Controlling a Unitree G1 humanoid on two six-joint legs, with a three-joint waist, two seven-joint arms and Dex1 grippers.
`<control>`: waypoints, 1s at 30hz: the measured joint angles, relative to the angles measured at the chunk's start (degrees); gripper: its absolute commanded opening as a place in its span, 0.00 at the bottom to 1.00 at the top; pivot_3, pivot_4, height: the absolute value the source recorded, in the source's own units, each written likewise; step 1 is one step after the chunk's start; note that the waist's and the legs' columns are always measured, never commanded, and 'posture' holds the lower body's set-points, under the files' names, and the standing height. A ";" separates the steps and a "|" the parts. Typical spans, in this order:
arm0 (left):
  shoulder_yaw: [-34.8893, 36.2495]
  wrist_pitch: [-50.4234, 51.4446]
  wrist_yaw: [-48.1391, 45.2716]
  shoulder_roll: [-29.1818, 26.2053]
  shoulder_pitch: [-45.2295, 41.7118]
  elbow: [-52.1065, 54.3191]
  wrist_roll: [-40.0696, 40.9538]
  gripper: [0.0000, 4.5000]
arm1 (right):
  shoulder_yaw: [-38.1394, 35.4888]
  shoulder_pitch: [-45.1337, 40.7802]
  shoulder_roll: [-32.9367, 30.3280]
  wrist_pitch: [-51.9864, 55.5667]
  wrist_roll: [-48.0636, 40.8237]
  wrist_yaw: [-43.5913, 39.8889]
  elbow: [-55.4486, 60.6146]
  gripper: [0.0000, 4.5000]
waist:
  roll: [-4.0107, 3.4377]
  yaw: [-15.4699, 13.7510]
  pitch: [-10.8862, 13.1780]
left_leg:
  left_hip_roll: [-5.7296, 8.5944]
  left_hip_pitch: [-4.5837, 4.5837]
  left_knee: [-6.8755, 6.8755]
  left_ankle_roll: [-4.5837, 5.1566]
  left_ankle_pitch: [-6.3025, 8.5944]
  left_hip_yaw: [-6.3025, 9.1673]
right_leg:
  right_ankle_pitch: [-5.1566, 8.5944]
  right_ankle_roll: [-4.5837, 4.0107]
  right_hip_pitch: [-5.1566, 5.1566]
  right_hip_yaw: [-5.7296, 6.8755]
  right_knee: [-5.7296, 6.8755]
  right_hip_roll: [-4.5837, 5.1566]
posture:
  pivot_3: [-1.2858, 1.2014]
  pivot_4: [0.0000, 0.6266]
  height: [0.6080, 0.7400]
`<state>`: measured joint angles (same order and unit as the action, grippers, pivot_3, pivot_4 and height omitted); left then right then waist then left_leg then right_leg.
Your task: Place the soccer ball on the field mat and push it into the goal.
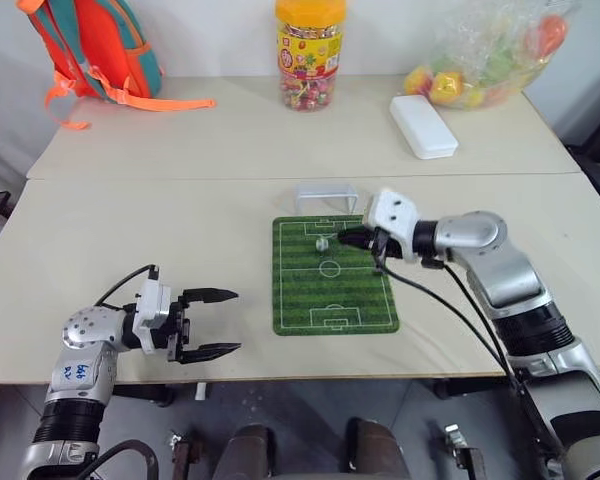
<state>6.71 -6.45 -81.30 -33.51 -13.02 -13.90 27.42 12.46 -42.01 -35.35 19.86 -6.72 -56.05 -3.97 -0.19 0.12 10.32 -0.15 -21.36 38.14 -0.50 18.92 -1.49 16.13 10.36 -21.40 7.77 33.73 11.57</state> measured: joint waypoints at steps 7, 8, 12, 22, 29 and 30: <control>0.15 -0.08 4.89 1.16 -1.73 -2.85 -0.88 1.00 | -2.47 4.61 -3.56 0.15 -1.79 -2.88 1.28 0.01 | 0.02 0.15 0.01 | 0.00 -0.01 -0.01 0.01 0.01 -0.05 | 0.00 0.00 -0.03 -0.03 -0.01 0.00 | 0.52 0.24 1.00; 0.40 0.13 5.48 1.16 -1.95 -2.86 -0.85 1.00 | -2.97 5.23 -3.99 0.06 -2.14 -3.41 1.59 0.01 | 0.02 0.15 0.01 | 0.00 -0.01 -0.01 0.01 0.01 -0.05 | 0.00 0.00 -0.03 -0.03 -0.01 0.00 | 0.52 0.24 1.00; 4.11 1.37 11.34 1.34 -2.76 -4.37 -0.64 1.00 | -8.80 10.68 -7.99 -4.33 -6.00 -8.12 0.33 0.01 | 0.06 0.03 0.03 | 0.01 0.00 -0.01 0.02 0.01 -0.09 | 0.00 0.00 -0.02 -0.04 -0.04 0.01 | 0.52 0.24 1.00; 11.92 5.25 21.32 1.31 -1.30 -3.26 2.39 1.00 | -20.43 14.85 -12.18 -19.75 -11.29 -17.66 -18.61 0.42 | 0.09 0.40 0.05 | -0.01 0.05 -0.02 0.02 0.01 -0.15 | 0.00 0.00 0.00 -0.11 -0.03 0.00 | 0.52 0.24 1.00; 13.75 9.15 19.14 -1.05 5.91 -1.33 4.15 1.00 | -22.37 14.89 -15.88 -22.48 -12.95 -25.03 -27.06 0.94 | 0.09 0.57 0.05 | -0.03 0.07 0.04 0.02 0.01 -0.19 | 0.00 0.00 0.01 -0.15 -0.02 0.00 | 0.52 0.24 1.00; 13.95 9.70 18.89 -1.44 6.69 -0.98 4.35 1.00 | -22.03 14.77 -16.17 -23.39 -12.70 -25.99 -28.14 0.99 | 0.09 0.59 0.05 | -0.04 0.08 0.05 0.02 0.01 -0.19 | 0.00 0.00 0.02 -0.16 0.00 0.00 | 0.52 0.24 1.00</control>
<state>20.65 3.24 -62.41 -34.96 -6.33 -14.88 31.77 -9.57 -27.24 -51.52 -3.53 -19.42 -82.04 -32.11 -0.10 0.71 10.37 -0.19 -21.28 38.20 -0.48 18.93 -1.68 16.13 10.36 -21.38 7.61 33.73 11.57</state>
